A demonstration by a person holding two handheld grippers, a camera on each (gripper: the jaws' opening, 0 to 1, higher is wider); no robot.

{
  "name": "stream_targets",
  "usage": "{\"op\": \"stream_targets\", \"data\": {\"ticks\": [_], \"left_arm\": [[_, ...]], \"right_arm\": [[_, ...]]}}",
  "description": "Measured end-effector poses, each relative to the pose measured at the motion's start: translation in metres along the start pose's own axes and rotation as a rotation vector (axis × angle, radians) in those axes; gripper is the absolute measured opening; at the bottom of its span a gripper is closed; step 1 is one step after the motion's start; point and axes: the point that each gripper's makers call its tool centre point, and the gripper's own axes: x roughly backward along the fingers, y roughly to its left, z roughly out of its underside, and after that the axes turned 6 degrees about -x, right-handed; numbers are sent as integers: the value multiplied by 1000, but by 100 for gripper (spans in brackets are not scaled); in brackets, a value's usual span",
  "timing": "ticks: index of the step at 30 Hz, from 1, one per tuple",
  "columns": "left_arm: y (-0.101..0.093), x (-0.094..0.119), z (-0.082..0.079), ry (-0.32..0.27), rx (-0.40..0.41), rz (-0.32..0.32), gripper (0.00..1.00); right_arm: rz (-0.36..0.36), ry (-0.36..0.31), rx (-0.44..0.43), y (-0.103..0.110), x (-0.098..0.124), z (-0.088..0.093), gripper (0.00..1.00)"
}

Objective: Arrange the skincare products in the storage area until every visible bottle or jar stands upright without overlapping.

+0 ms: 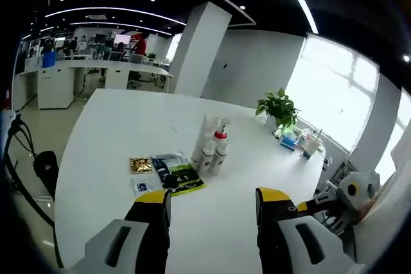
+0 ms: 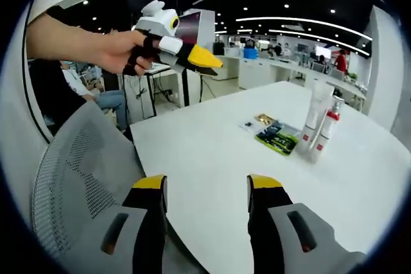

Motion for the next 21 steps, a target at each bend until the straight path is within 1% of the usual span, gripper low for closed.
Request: {"op": "stream_targets", "data": {"ticks": [4, 7, 10, 13, 14, 15, 17, 19, 21], "left_arm": [[-11, 12, 3, -29, -10, 12, 63], [-13, 23, 13, -23, -85, 6, 68], [-14, 32, 21, -21, -108, 0, 72], [-18, 42, 24, -32, -126, -7, 75], [-17, 46, 23, -50, -131, -18, 76], [-18, 48, 23, -61, -133, -25, 78], [-16, 53, 25, -84, -140, -53, 85], [-18, 55, 30, -92, -136, -57, 90], [-20, 57, 35, -93, -139, -62, 92]], "right_arm": [[4, -6, -33, -2, 0, -1, 48], [1, -36, -36, -1, 1, -7, 51], [14, -69, 8, 3, 5, -16, 52], [23, -126, 1, 5, 10, -30, 57], [21, -137, -4, 6, 11, -34, 60], [23, -157, -16, 6, 12, -39, 63], [32, -181, -40, 7, 17, -48, 68], [29, -219, -59, 9, 21, -58, 70], [42, -253, -69, 7, 25, -68, 73]]}}
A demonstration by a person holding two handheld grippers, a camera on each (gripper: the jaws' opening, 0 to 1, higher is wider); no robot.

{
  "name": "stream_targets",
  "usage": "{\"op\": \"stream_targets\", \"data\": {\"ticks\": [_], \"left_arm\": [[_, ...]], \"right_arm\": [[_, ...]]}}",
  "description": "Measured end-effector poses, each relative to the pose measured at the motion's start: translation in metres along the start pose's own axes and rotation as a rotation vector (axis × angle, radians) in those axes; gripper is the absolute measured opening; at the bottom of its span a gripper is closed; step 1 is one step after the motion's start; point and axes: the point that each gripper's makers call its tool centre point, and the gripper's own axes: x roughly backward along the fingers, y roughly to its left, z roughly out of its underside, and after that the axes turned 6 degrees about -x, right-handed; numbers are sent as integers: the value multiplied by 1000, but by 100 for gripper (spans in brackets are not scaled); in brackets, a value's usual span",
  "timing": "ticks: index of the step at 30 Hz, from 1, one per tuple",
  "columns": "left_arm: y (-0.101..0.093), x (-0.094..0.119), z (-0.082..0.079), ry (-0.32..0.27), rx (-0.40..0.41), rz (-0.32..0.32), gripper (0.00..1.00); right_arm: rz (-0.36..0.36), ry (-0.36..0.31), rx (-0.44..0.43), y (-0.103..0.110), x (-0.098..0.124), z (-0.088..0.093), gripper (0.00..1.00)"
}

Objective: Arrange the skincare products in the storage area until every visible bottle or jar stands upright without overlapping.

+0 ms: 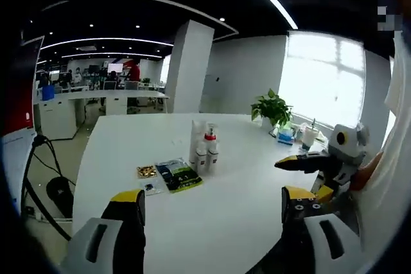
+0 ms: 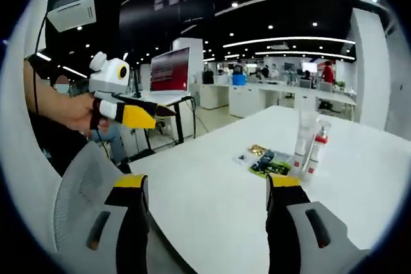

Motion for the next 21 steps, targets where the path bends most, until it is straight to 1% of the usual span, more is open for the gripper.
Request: {"op": "stream_targets", "data": {"ticks": [2, 4, 7, 10, 12, 13, 15, 18, 21], "left_arm": [[-5, 3, 4, -19, -2, 9, 95], [-10, 6, 8, -31, -14, 10, 98], [-14, 9, 15, -29, -49, 13, 100], [-15, 10, 22, -20, -82, 11, 100], [-16, 12, 26, -16, -90, 11, 100], [-17, 13, 27, -20, -93, 10, 100], [-21, 15, 28, -39, -108, 17, 100], [-24, 18, 29, -47, -133, 16, 100], [-19, 20, 25, -76, -202, -19, 100]], "right_arm": [[1, -36, -9, 0, 1, -9, 74], [-1, -46, -17, 0, 1, -13, 78], [14, -56, -23, -3, 4, -18, 84], [17, -87, -36, -5, 10, -25, 89], [24, -96, -47, -8, 13, -26, 96], [31, -100, -54, -10, 15, -25, 97], [43, -107, -67, -12, 19, -24, 97], [60, -106, -88, -15, 24, -20, 97], [77, -103, -83, -15, 28, -16, 97]]}}
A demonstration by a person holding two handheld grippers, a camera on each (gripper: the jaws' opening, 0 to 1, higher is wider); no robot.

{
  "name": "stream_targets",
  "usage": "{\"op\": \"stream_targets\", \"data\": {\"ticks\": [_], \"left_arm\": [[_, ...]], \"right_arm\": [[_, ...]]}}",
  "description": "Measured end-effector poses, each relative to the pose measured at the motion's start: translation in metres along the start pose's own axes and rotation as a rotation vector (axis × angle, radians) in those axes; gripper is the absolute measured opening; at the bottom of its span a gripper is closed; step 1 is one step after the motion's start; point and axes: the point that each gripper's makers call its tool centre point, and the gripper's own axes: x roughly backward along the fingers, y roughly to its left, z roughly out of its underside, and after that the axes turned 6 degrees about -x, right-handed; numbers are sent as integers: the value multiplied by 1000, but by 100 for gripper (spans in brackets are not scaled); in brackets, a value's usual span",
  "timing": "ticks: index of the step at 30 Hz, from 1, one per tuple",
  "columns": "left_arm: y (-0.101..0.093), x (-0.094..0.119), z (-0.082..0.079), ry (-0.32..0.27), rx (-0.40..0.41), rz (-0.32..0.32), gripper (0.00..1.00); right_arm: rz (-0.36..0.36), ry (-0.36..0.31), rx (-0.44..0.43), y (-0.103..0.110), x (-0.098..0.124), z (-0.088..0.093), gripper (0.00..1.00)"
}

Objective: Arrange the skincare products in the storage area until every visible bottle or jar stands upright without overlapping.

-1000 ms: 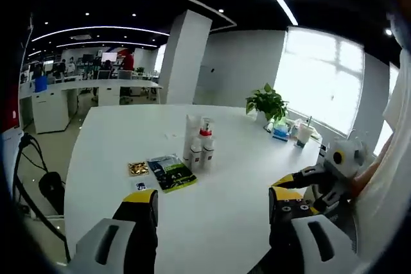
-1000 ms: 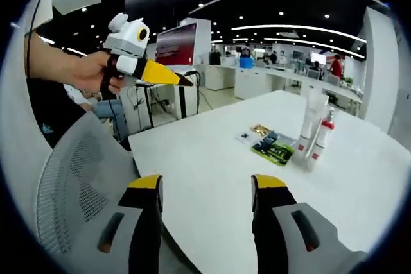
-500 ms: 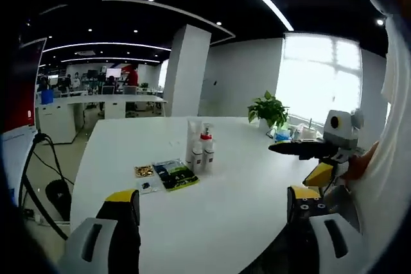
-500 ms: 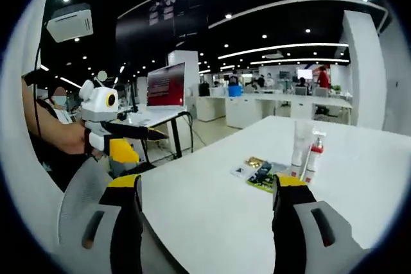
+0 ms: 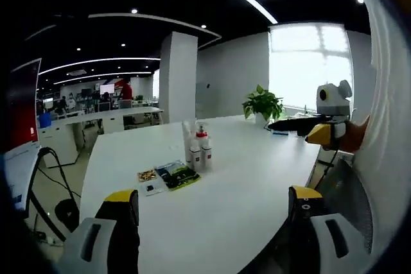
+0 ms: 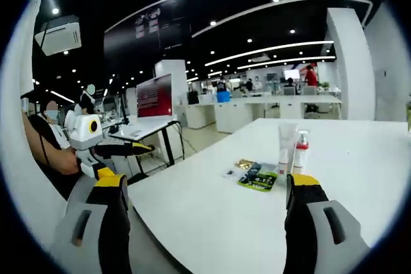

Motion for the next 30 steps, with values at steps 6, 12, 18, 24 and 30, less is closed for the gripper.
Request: {"op": "stream_targets", "data": {"ticks": [6, 12, 18, 24, 30], "left_arm": [[6, -1, -3, -20, 34, -2, 100], [23, 10, -1, -36, 25, -32, 100], [28, 15, 5, -19, 53, -65, 100], [30, 8, 10, -22, 46, -100, 100], [43, 7, 15, -50, 58, -150, 99]], "right_arm": [[22, 10, 2, -3, 4, 7, 97], [28, -4, -18, -5, 1, 6, 97], [17, 26, -31, 0, -8, 18, 97], [-2, 63, -20, 11, -18, 34, 97], [-4, 122, 17, 14, -25, 50, 96]]}}
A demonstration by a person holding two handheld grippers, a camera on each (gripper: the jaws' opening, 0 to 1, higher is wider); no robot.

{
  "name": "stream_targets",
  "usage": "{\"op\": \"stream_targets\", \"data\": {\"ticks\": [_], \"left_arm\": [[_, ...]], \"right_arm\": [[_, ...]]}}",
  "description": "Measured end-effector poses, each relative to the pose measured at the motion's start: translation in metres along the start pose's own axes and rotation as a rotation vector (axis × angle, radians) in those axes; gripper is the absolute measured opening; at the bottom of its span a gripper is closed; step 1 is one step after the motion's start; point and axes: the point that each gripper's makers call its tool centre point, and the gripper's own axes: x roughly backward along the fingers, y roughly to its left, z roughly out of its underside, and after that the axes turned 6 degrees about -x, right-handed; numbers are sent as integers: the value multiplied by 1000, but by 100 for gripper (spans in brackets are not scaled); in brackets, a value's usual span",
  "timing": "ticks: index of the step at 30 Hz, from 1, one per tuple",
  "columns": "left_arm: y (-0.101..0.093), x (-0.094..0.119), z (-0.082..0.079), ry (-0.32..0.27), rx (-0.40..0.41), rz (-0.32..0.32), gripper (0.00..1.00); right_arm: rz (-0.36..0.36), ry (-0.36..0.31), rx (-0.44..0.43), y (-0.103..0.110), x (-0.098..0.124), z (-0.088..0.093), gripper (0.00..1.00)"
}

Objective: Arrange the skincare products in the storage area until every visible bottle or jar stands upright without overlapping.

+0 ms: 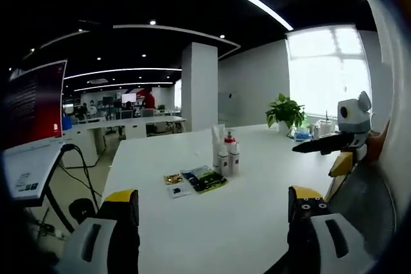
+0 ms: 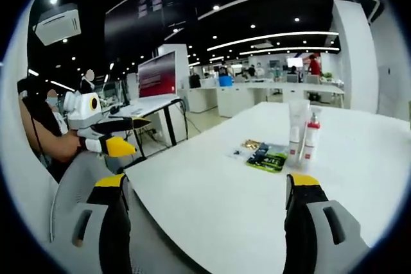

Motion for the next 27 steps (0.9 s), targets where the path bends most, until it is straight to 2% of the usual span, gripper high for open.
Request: {"op": "stream_targets", "data": {"ticks": [3, 6, 11, 18, 27], "left_arm": [[4, -3, 6, 8, 1, -9, 97], [0, -5, 10, 21, -6, 7, 97], [-3, -5, 12, 27, -1, 27, 97], [0, -9, 17, 43, 22, 11, 98], [-5, -10, 14, 43, 12, 8, 98]], "right_arm": [[-5, 23, 8, 2, -1, 5, 95], [1, 20, 34, 1, 0, 7, 94], [47, 4, 5, -12, 2, 3, 94], [55, 20, 4, -13, 1, 7, 94], [94, 26, -22, -24, 2, 9, 94]]}}
